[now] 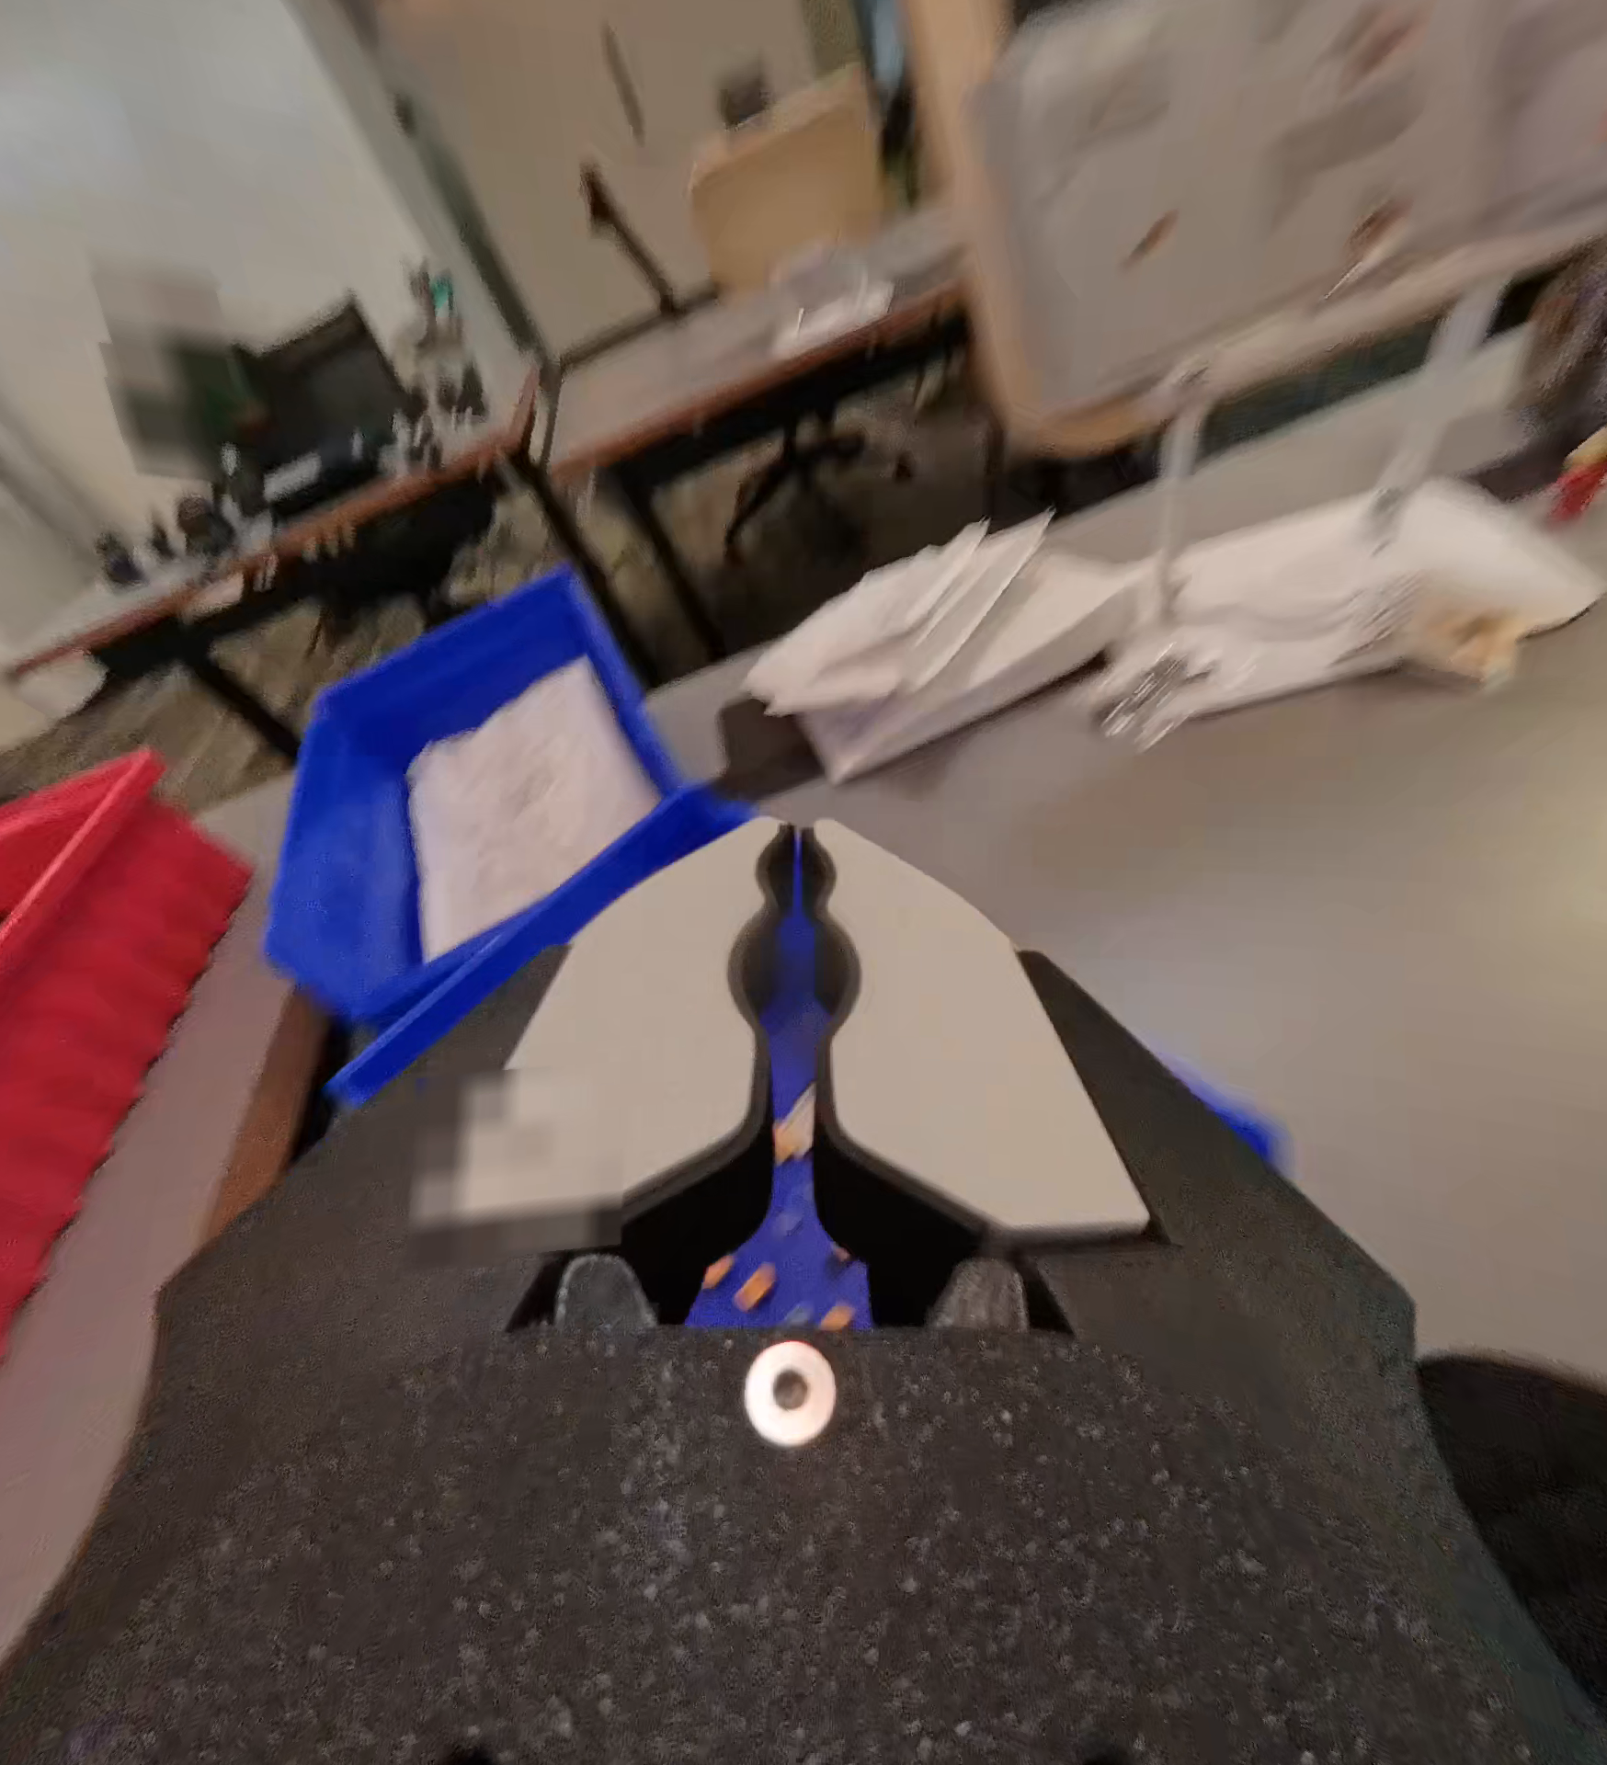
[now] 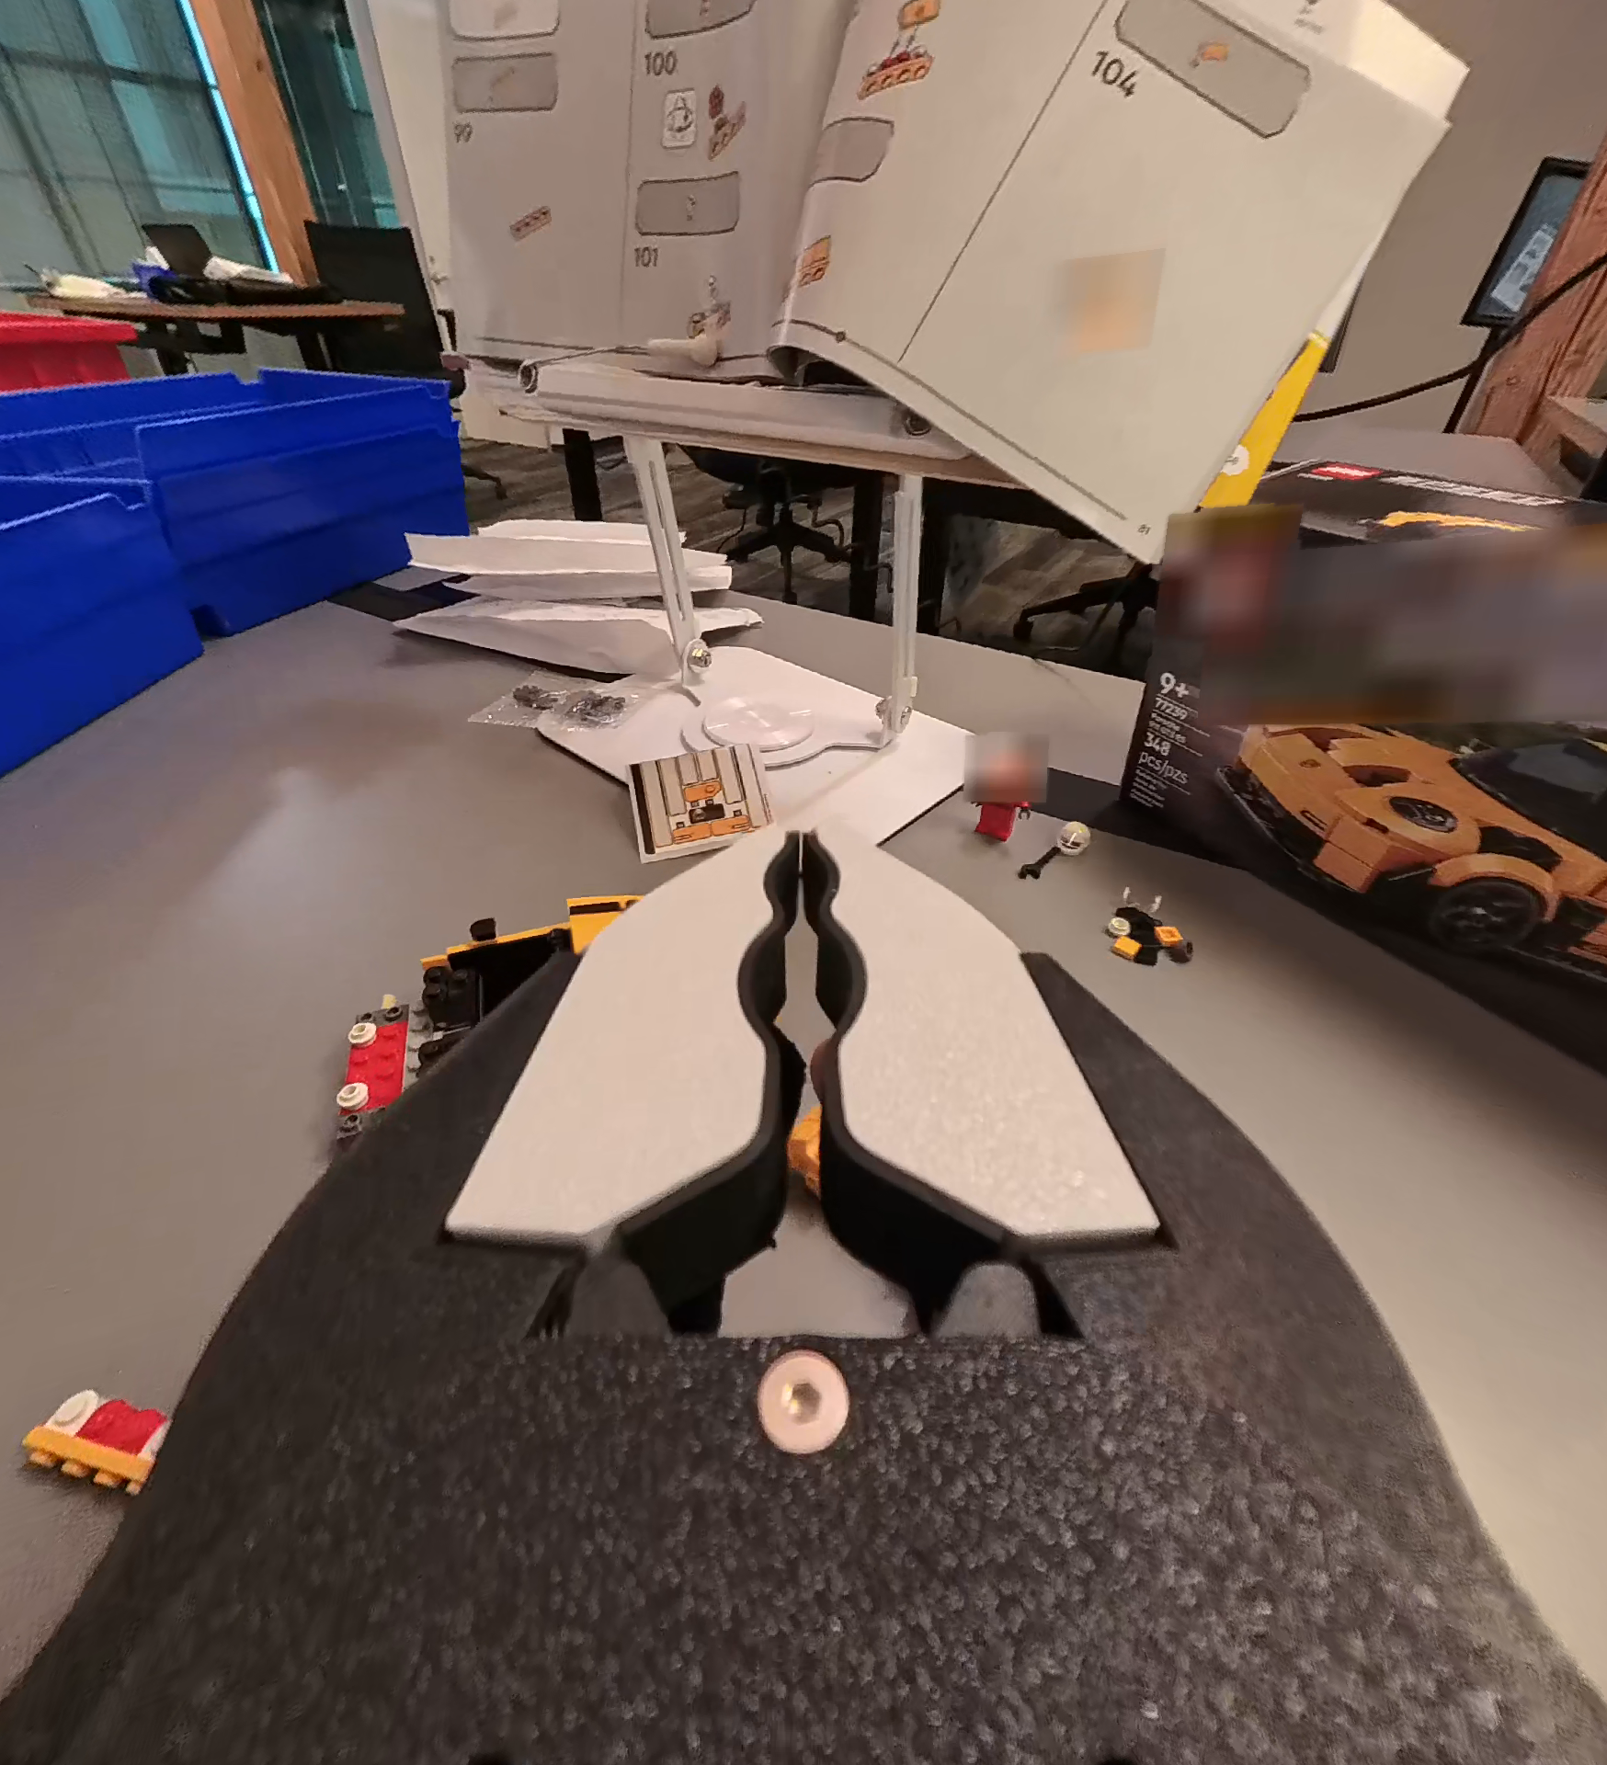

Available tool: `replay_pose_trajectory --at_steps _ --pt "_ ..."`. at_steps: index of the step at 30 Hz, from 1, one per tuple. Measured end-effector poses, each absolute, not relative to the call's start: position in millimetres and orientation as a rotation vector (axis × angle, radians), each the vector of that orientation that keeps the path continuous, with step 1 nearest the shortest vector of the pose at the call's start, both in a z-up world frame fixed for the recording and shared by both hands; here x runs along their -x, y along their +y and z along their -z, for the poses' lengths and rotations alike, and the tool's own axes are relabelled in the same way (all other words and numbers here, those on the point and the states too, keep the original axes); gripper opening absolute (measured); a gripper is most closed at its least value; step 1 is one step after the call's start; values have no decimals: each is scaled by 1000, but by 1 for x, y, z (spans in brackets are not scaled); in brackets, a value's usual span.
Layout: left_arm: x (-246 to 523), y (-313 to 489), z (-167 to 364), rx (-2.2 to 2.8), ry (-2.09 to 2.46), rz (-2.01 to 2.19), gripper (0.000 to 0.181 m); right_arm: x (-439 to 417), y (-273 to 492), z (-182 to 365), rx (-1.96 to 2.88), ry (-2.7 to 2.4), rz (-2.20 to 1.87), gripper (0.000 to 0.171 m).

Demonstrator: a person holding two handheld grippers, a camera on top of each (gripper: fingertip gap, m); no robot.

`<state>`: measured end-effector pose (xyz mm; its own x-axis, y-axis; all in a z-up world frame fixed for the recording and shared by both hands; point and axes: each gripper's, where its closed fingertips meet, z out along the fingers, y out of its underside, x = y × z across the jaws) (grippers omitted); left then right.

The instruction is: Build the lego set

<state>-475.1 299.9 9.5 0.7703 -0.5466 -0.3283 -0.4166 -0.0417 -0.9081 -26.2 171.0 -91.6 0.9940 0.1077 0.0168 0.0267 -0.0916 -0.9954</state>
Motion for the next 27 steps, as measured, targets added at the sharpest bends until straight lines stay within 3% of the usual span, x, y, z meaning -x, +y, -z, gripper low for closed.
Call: replay_pose_trajectory --at_steps 4,9,19,27 --pt "537 331 19 1866 881 3 7 29 172 95 1676 -123 -65 0" --pt "558 337 74 2084 1203 -33 12 34 174 101 1703 -169 -33 0" --pt "543 313 149 2194 1827 -87 20 39 178 113 1733 -239 24 0" --pt "529 315 184 2190 2021 -133 21 32 179 110 1718 -199 50 0"
